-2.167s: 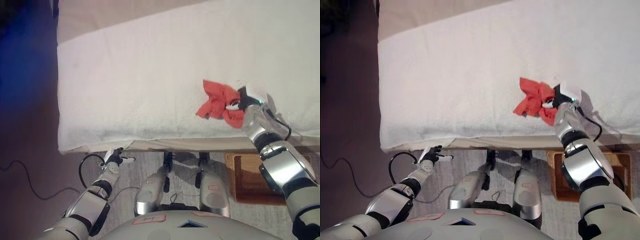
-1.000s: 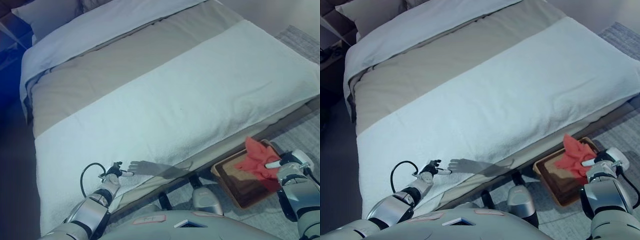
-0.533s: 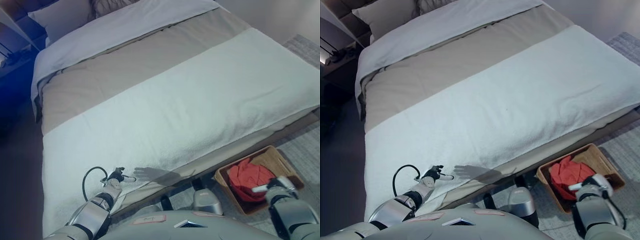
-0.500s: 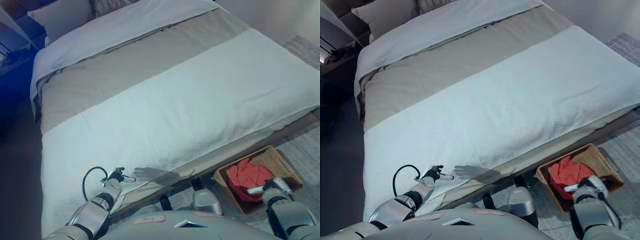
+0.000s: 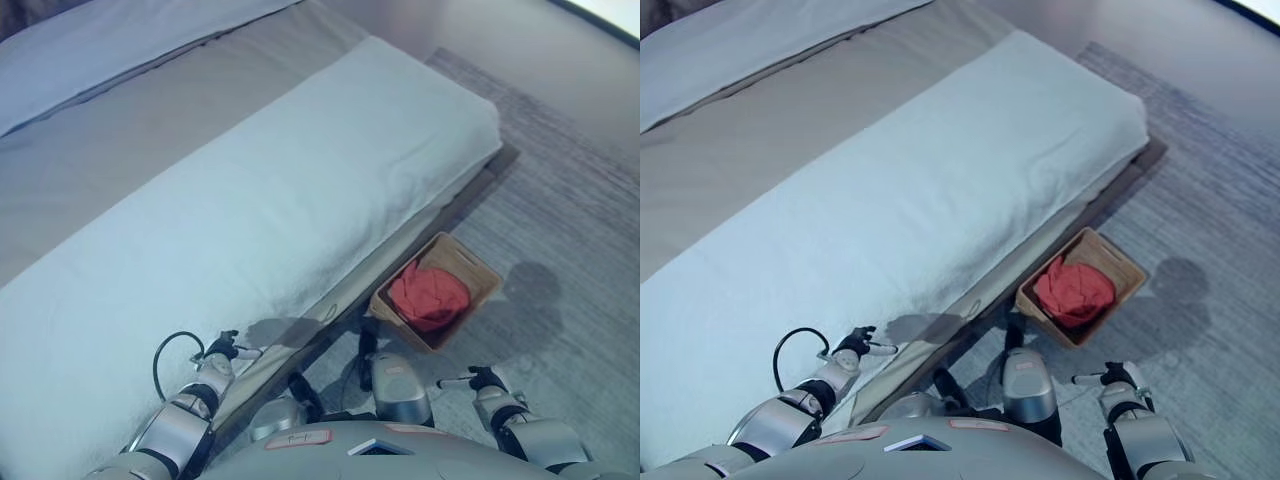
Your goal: Put the clothes on the bed into the basket.
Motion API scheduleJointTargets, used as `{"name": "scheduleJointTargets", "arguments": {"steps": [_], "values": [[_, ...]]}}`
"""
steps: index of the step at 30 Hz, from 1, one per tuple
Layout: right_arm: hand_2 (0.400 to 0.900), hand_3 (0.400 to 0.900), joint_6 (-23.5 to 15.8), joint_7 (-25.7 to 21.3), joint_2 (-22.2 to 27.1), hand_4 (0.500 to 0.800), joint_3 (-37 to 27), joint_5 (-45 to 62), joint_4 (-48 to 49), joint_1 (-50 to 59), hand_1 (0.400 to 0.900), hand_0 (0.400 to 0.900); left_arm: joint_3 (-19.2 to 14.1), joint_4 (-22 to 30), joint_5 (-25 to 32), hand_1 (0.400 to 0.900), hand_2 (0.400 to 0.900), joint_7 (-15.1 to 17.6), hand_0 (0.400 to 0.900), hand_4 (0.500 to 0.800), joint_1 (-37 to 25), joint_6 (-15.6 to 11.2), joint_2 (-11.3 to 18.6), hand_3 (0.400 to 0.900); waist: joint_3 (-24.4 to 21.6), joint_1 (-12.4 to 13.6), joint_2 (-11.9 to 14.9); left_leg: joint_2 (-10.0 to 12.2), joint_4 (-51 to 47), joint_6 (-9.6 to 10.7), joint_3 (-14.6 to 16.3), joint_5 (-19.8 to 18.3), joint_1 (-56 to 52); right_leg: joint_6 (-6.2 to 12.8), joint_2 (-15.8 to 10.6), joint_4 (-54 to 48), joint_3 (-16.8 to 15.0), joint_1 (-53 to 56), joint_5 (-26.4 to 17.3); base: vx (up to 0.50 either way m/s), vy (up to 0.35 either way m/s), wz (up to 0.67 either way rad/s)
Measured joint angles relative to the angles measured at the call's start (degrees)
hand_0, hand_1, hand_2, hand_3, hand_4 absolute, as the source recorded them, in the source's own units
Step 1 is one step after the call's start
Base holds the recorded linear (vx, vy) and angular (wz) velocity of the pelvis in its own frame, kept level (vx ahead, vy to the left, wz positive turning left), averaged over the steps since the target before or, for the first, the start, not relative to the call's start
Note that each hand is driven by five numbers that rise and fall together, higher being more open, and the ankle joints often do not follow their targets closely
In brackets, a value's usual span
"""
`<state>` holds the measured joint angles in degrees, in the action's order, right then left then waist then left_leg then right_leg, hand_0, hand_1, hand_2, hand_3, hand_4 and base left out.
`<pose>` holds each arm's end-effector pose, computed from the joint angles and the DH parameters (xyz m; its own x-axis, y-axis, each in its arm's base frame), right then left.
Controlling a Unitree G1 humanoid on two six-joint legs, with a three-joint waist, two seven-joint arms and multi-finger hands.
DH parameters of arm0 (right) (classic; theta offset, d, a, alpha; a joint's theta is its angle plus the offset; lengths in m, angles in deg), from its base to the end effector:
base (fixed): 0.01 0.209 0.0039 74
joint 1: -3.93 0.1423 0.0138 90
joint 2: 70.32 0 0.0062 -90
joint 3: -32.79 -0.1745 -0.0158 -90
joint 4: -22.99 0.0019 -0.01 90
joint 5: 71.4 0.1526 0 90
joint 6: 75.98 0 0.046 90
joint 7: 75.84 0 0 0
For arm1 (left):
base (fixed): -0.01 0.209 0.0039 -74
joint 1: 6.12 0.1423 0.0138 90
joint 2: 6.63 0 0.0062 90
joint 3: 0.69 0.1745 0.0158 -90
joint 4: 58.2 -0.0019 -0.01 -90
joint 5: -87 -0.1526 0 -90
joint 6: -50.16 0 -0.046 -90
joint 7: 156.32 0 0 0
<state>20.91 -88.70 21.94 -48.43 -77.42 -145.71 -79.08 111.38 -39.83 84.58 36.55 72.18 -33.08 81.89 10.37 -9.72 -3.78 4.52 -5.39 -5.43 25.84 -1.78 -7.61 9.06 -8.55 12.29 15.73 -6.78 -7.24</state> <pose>0.0899 -0.2575 -0.1101 0.2487 -0.5016 -0.8286 -0.1941 0.8123 -0.5500 0.1397 0.2119 -0.1055 0.4636 0.3471 -0.8152 0.3107 0.7980 0.5164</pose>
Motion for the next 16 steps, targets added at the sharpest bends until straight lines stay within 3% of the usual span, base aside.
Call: {"name": "scheduleJointTargets", "arguments": {"steps": [2, 4, 6, 8, 13, 16], "values": [[0.900, 0.900, -0.1, 0.7, -0.6, 0.800, 0.0, 0.4, -0.1, -0.7, 0.900, 0.900, -1.5, 0.0, -0.2, 0.900, 0.900, 0.0, 0.900, 0.800, 0.5, 0.0, 0.4, 0.900, -0.6, 2.3, 0.9, 0.2, 0.0, 1.3, 2.7, -0.2, -0.4, -0.26, -1.0, -2.5, 0.0, 3.4, 2.5, -0.05, -0.083, -0.81], [0.900, 0.900, -0.1, 1.3, -2.0, 0.800, 0.4, 0.8, 0.0, -1.2, 0.900, 0.900, -2.7, -0.1, -0.2, 0.900, 0.900, -0.1, 0.900, 0.800, 1.7, 0.1, 1.2, 0.900, -2.2, 3.5, 3.4, -1.1, 0.6, 3.0, 4.0, 0.5, -0.8, -2.11, -0.5, -10.0, 0.0, 6.9, 2.9, -0.05, -0.111, -0.75], [0.900, 0.900, -0.1, 2.3, -2.3, 0.800, 2.4, 0.7, 0.1, -1.5, 0.900, 0.900, -4.1, -0.5, -0.2, 0.900, 0.900, -0.2, 0.900, 0.800, 3.0, 0.0, 0.9, 0.900, -4.0, 4.3, 4.1, -1.1, 0.5, 3.4, 4.3, 0.6, -0.5, -3.92, 1.0, -15.1, -2.8, 8.1, 1.6, -0.04, -0.144, -0.48], [0.900, 0.900, -0.8, 2.6, -2.4, 0.800, 2.9, 0.7, 0.8, -1.7, 0.900, 0.900, -5.3, -0.5, -0.2, 0.900, 0.900, -0.6, 0.900, 0.800, 3.3, -0.1, 0.7, 0.900, -5.2, 5.1, 4.3, -0.4, 0.4, 4.5, 4.8, 0.6, -0.7, -4.44, 2.1, -16.4, -4.4, 8.3, 1.1, 0.00, -0.167, -0.05], [0.900, 0.900, -0.8, 3.8, -3.0, 0.800, 2.9, 0.7, 0.7, -4.3, 0.900, 0.900, -4.9, -0.5, -0.4, 0.900, 0.900, -1.4, 0.900, 0.800, 3.2, -0.1, 0.8, 0.900, -8.8, 5.1, 7.5, 0.5, 0.6, 6.1, 4.3, 1.2, -0.3, -4.47, 2.8, -17.2, -3.9, 8.8, 1.1, 0.00, -0.132, 0.15], [0.900, 0.900, -0.7, 4.3, -3.0, 0.800, 2.9, 0.7, 0.4, -5.3, 0.900, 0.900, -4.8, -0.6, -1.8, 0.900, 0.900, -2.2, 0.900, 0.800, 3.3, 0.0, 0.8, 0.900, -9.1, 5.1, 7.9, 0.3, 0.6, 6.3, 3.8, 1.3, -0.1, -4.49, 2.3, -17.2, -3.5, 8.8, 1.2, 0.00, -0.088, 0.10]]}}
